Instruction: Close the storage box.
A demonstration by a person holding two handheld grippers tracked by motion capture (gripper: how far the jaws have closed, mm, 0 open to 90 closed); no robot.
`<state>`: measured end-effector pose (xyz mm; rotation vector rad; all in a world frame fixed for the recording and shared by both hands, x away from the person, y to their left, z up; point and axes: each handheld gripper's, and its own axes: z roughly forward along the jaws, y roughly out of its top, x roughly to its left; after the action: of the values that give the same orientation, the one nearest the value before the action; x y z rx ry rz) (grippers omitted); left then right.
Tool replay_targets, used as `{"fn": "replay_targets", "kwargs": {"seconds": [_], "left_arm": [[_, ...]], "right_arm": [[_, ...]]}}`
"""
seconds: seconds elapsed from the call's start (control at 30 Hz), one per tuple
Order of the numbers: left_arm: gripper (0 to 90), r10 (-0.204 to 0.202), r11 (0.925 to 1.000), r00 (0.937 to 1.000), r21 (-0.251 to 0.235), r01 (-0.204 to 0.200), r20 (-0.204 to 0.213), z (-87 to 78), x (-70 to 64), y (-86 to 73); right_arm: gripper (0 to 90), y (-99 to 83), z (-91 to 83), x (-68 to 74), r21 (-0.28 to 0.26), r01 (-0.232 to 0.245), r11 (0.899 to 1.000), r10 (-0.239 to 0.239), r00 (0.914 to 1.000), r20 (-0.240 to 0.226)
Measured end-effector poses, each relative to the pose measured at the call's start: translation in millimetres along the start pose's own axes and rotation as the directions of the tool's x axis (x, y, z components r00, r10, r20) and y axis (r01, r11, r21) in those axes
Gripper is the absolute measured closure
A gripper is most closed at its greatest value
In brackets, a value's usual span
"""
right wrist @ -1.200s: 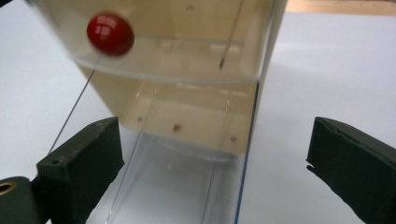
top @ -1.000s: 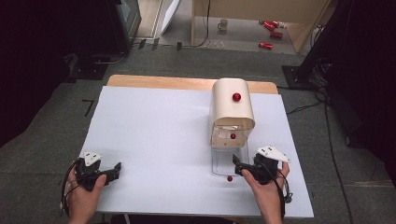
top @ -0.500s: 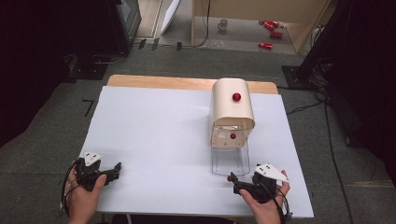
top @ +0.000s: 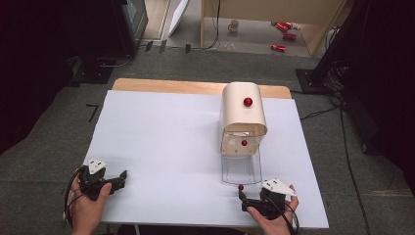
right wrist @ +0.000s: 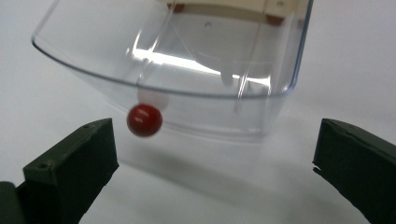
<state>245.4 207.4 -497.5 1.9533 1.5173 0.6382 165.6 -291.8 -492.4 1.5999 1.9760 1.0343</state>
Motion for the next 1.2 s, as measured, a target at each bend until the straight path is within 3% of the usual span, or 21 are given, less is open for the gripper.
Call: {"fn": "replay_targets", "kwargs": {"seconds": [0.4, 1.2], "left_arm": [[6.4, 0.002, 1.0, 1.0, 0.002, -0.002, 0.0, -0.1, 0.1, 0.1], [6.4, 0.0, 1.0, 1.0, 0.0, 0.0, 0.0, 0.1, 0.0, 0.1]], "right_arm": [[2.7, -3.0, 8.6, 2.3, 0.045, 0.011, 0.999, -0.014, 0.9982, 0.058], [19.5, -2.7, 9.2, 7.9, 0.035, 0.043, 0.998, -0.044, 0.9985, 0.031]]}}
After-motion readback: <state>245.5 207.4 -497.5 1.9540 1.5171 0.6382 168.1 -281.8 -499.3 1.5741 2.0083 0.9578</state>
